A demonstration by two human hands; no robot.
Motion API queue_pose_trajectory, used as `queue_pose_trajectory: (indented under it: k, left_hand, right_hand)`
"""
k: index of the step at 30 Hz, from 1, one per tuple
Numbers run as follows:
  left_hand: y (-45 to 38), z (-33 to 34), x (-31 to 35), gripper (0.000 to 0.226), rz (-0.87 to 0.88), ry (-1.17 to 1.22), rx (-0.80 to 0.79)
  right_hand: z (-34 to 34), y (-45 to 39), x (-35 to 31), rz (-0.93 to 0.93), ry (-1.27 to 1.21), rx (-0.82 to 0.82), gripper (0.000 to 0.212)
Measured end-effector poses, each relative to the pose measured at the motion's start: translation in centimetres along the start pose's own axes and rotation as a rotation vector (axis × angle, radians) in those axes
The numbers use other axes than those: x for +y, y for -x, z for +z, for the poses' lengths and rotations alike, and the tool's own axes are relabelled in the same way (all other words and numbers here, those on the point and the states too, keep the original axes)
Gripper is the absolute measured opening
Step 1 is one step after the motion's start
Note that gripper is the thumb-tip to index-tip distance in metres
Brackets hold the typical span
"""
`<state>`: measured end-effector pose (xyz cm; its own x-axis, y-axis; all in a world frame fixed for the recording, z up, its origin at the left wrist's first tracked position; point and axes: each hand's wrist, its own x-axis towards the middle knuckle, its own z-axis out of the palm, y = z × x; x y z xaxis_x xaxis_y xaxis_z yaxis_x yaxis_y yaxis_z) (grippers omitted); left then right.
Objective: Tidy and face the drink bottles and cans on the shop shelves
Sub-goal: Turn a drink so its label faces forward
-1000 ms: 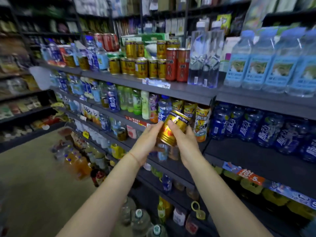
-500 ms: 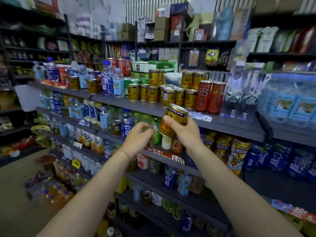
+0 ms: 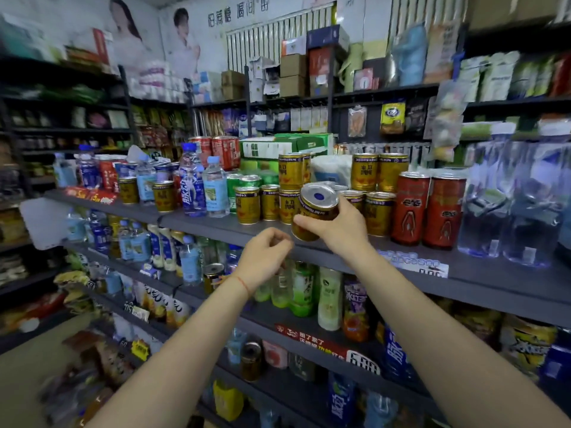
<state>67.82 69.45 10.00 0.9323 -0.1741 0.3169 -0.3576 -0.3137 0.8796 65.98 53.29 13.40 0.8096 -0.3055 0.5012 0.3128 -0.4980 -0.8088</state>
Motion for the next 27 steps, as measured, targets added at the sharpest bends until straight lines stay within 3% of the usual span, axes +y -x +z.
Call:
queue_pose_trajectory:
  k: [3, 7, 12, 16, 20, 23, 25, 27]
  left_hand:
    - [-3.0, -1.1, -2.0, 0.011, 0.032, -0.116, 0.073]
    - [-6.0, -3.2, -5.4, 0.054, 0.067, -0.221, 0.13]
    - [-9.9, -5.9, -9.0, 0.059, 0.168, -0.389, 0.088]
    - [-11.8, -7.3, -12.0, 0.061, 0.305, -0.557, 0.05]
    - [-13.4, -9.2, -13.5, 0.055, 0.426, -0.428, 0.058]
    - [-14.4, -10.4, -14.0, 0.039, 0.455, -0.287, -0.025]
    - [-14.6, -11.4, -14.4, 0.021, 0.468, -0.174, -0.082]
    - [-14.0, -12.8, -14.9, 0.016, 0.426, 0.009, -0.052]
  right_hand:
    - [3.2, -2.0, 0.7, -0.02, 0.088, -0.066, 0.061]
    - [7.7, -4.6, 1.4, -0.014, 0.258, -0.065, 0.074]
    - [11.4, -7.8, 1.4, 0.081, 0.337, -0.052, 0.083]
    - [13.7, -8.0, 1.2, 0.096, 0.352, 0.056, 0.078]
    - [15.5, -7.7, 0.6, 0.115, 0.372, 0.154, 0.065]
    - [17.1, -7.1, -0.3, 0.111, 0.409, 0.234, 0.052]
    - [18.5, -6.2, -1.1, 0.041, 0.44, 0.316, 0.036]
    - [20.2, -5.1, -2.0, -0.052, 0.41, 0.334, 0.021]
